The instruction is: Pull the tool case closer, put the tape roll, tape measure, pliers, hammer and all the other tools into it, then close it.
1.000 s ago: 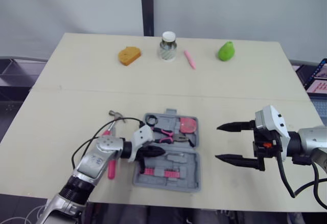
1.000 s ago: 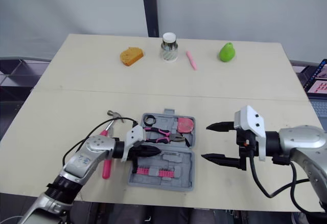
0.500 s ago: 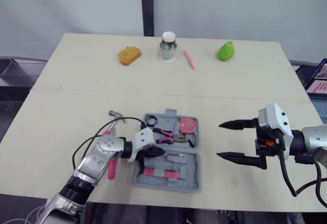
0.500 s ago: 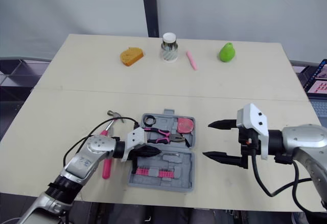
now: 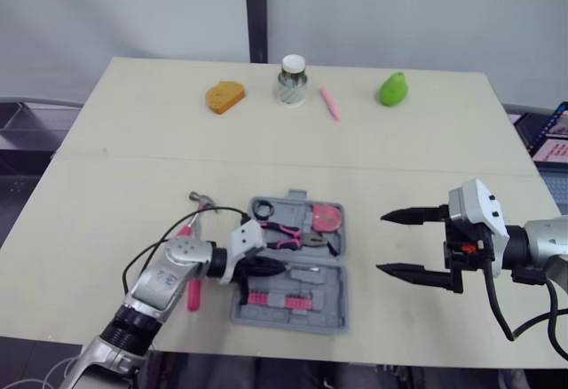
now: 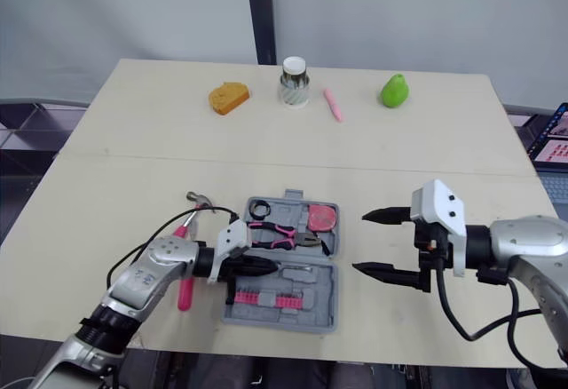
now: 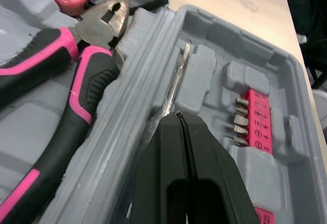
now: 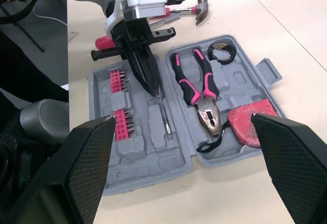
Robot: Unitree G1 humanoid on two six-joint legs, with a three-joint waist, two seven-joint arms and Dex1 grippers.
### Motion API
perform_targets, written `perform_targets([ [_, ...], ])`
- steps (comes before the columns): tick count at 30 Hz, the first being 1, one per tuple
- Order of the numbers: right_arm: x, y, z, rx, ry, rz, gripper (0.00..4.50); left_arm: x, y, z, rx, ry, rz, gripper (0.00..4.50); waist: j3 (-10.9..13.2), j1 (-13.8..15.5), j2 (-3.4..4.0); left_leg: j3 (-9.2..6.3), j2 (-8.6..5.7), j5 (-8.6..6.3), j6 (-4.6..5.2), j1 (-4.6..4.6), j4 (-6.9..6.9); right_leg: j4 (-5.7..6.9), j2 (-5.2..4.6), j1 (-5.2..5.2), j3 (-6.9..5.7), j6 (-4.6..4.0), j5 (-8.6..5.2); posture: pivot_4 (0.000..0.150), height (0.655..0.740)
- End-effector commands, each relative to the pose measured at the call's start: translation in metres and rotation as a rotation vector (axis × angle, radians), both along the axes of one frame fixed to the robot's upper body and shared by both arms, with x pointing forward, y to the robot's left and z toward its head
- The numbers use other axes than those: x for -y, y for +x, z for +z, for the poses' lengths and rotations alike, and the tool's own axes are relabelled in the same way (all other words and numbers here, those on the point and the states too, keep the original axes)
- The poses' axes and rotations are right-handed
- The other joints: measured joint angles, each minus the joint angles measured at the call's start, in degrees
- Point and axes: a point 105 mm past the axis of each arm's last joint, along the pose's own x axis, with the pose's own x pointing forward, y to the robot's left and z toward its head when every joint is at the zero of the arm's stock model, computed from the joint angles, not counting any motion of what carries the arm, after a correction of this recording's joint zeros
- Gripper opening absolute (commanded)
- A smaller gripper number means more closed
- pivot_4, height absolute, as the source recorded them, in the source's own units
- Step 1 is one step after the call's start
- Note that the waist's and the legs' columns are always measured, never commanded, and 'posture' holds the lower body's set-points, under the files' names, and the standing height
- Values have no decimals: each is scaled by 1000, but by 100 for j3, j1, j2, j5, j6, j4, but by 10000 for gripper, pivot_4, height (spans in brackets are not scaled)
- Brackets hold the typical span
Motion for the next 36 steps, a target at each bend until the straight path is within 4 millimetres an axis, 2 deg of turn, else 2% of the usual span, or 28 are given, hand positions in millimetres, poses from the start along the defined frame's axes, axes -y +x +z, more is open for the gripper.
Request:
perform_targets([
  [1,-2,-3,8,47,-12,10,45000,-1,1,-3,23,35,4,308,0,-3,0,0,0,0,0,0,0,0,0,0,0,0,0,1500,7400],
  [7,-1,-3,8,48,-11,7,45000,0,1,-6,23,42,-2,308,0,-2,0,0,0,0,0,0,0,1,0,0,0,0,0,1500,7400],
  [11,-1,-3,7,47,-10,8,45000,9,-4,13,2,-69,-27,308,0,0,0,0,0,0,0,0,0,1,0,0,0,0,0,1500,7400],
  [16,-1,-3,8,51,-9,6,45000,7,2,16,9,-81,2,308,0,-11,0,0,0,0,0,0,0,1,0,0,0,0,0,1500,7400],
  [29,-1,-2,8,53,-11,2,45000,1,3,-3,12,18,9,308,0,-1,0,0,0,0,0,0,0,0,0,0,0,0,0,1500,7400],
  [36,-1,-2,8,53,-11,2,45000,1,5,-4,14,25,18,308,0,0,0,0,0,0,0,0,0,0,0,0,0,0,0,1500,7400],
])
